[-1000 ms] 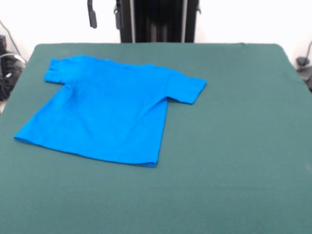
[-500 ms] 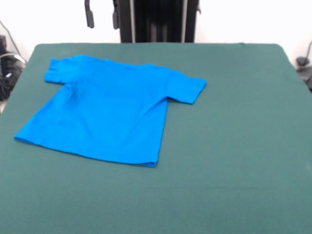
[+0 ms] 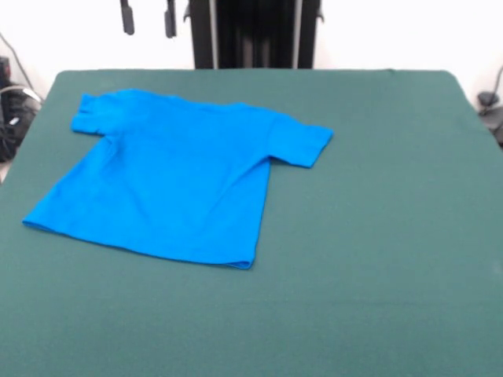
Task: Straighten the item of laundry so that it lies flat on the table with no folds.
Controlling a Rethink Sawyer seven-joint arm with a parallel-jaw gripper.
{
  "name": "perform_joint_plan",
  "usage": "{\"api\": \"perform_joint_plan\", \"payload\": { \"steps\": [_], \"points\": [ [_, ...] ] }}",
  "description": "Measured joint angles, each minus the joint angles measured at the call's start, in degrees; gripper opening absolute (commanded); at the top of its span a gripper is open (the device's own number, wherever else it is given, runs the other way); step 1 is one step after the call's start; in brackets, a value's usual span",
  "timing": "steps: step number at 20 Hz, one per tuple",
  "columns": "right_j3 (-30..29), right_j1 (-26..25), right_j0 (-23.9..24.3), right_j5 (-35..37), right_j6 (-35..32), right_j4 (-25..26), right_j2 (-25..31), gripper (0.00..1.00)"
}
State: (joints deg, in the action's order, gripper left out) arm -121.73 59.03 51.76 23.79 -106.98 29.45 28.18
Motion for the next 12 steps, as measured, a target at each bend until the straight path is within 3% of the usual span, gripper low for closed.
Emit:
{"api": "perform_joint_plan", "payload": {
  "steps": [6, 12],
  "points": [
    [-0.1, 4.5, 3.9, 0.9, 0.0, -3.2, 0.3, 1.00],
    [-0.1, 7.2, 4.7, 2.0, 0.0, -3.9, 0.3, 1.00]
  ]
}}
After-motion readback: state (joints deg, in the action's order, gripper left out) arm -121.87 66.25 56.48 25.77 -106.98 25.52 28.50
